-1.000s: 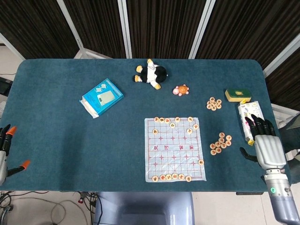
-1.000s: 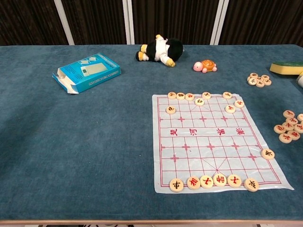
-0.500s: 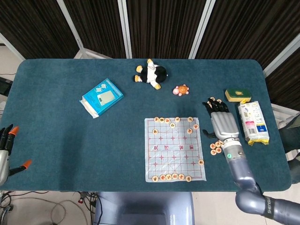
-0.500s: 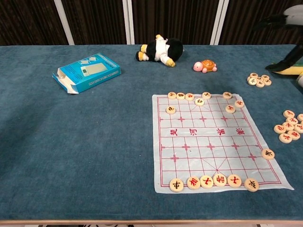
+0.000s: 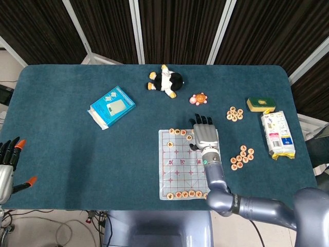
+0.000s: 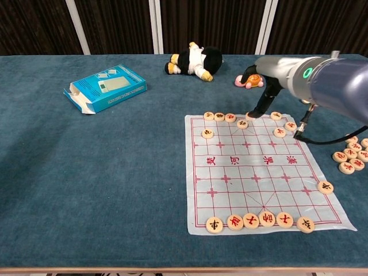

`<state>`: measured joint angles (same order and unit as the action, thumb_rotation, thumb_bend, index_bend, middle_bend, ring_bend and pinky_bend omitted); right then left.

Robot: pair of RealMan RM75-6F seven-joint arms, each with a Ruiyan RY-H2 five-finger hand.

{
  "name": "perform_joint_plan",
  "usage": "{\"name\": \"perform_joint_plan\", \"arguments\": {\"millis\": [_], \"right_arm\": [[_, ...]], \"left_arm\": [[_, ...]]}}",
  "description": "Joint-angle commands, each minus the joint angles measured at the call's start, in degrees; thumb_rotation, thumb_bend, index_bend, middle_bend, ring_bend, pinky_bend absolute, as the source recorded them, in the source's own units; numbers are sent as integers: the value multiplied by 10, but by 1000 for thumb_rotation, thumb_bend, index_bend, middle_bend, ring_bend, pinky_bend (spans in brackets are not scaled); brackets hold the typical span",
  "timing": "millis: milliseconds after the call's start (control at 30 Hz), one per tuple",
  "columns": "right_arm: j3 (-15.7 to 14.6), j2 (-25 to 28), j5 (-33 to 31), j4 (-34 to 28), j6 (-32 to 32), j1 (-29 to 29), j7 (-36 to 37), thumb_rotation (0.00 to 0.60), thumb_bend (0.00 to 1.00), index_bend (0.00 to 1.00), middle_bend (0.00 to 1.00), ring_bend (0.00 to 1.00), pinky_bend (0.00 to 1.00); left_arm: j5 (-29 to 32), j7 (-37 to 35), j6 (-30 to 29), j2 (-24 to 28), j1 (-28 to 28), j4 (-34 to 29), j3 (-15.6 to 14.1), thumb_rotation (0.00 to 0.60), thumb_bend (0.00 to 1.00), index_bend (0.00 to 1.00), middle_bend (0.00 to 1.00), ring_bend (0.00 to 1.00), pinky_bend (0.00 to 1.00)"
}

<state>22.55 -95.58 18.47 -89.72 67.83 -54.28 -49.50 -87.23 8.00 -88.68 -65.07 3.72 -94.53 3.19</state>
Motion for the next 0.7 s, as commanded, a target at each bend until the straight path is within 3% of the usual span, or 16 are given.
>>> {"name": "perform_joint_plan", "arguments": {"millis": [33, 367, 700], "right_arm": [[13, -52, -22, 53, 20, -32, -12, 600, 345, 212, 0, 0, 11], [24, -136, -26, 177, 17, -66, -13, 600, 346, 247, 0, 0, 11], [46, -175, -10, 257, -5, -83, -4, 600, 345, 325, 0, 0, 11]], "left_arm": [[1, 1, 1, 0, 0, 0, 0, 600, 48, 0, 0, 0, 20], [9, -6, 4, 2, 2, 0, 3, 600, 48, 0, 0, 0, 21], [19, -12, 5, 4, 2, 0, 8, 600, 48, 0, 0, 0, 21]]}}
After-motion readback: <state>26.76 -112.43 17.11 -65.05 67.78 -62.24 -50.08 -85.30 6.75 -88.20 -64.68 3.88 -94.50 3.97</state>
